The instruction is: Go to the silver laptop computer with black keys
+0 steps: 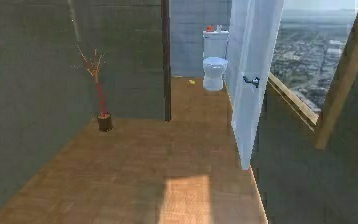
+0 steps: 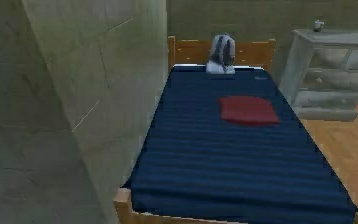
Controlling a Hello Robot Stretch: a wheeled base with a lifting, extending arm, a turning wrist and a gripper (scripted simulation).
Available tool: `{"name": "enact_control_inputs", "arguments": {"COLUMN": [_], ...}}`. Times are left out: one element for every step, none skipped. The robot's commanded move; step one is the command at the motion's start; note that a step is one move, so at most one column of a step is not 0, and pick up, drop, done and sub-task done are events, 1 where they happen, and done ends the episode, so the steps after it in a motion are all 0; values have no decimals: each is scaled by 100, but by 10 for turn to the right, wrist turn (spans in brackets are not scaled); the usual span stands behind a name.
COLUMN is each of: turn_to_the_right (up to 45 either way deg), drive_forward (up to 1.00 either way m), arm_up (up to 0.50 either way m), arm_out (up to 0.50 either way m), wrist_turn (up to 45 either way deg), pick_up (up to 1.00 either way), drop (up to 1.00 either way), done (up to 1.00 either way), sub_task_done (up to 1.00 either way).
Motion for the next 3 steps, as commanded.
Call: {"name": "enact_control_inputs", "arguments": {"turn_to_the_right": [0,0,30], "drive_forward": [100,100,0], "arm_up": [0,0,0], "arm_out": [0,0,0], "wrist_turn": [0,0,0], "pick_up": [0,0,0], "drop": [0,0,0], "done": [0,0,0], "sub_task_done": [0,0,0]}}
